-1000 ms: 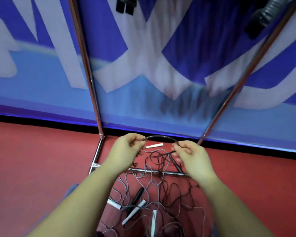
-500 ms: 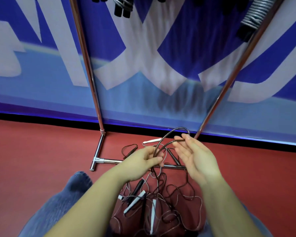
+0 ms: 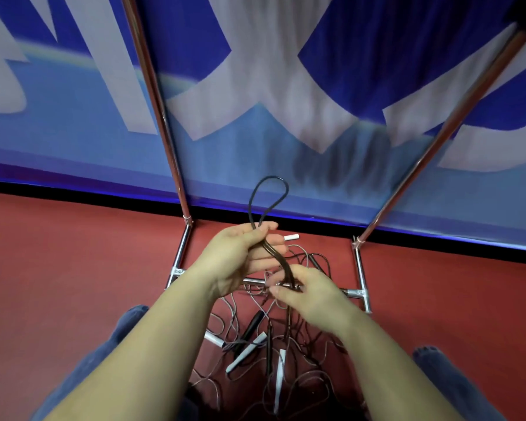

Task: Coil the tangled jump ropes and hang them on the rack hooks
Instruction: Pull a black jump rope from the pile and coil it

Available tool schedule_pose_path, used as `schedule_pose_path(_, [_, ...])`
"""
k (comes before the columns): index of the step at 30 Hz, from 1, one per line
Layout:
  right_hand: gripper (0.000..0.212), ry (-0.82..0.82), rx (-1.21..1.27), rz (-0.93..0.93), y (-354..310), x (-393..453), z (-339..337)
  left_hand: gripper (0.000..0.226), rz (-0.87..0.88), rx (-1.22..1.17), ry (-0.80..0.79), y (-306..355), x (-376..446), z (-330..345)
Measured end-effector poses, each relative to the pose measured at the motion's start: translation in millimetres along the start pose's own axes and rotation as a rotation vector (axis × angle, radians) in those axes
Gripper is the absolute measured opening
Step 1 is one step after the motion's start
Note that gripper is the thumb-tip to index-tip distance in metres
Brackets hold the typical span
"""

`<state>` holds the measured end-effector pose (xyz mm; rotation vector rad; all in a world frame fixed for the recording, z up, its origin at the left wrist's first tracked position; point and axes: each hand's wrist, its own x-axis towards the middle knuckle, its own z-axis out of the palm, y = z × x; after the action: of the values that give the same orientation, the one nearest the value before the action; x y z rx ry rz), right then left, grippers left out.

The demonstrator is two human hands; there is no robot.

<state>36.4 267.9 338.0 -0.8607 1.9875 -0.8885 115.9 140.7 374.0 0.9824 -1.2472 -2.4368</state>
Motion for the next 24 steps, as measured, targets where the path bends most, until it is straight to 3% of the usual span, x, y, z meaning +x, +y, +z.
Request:
schedule_pose_path(2, [0.007, 0.049, -0.079, 0.010, 1.1, 3.8, -0.7, 0.019, 0.054, -0.127, 0.086, 3.7, 5.2, -4.2])
schedule_pose_path(6, [0.016, -0.006, -0.285, 0.160, 9.0, 4.6, -0.5, 0.018, 0.151, -0.444, 0.259, 11.4, 16.7, -21.5])
schedule_pose_path(10, [0.023, 0.008, 0.046, 0.181, 5.9, 8.6, 2.0, 0.022, 0.189, -0.505, 0.276, 10.5, 21.5, -31.7])
schedule_pose_path(13, [0.026, -0.013, 0.391, 0.191, -5.2, 6.2, -0.4, 0.046, 0.112, -0.318, 0.180, 6.4, 22.3, -28.2])
schedule_pose_path(16, [0.025, -0.008, 0.679, 0.201, -13.1, 5.2, -4.7, 0.061, -0.033, 0.130, 0.046, -9.5, 21.3, -20.1])
schedule_pose_path(18, [0.024, 0.032, 0.824, 0.208, -15.5, 6.8, -8.5, 0.063, -0.119, 0.348, -0.116, -21.4, 19.3, -16.9])
schedule_pose_path(20, [0.023, 0.093, 0.954, 0.209, -17.4, 6.7, -13.5, 0.057, -0.152, 0.422, -0.249, -29.2, 17.9, -18.9])
schedule_pose_path(24, [0.024, 0.210, 1.047, 0.145, -17.1, 6.8, -25.2, 0.045, -0.103, 0.656, -0.319, -30.0, 14.8, -24.0])
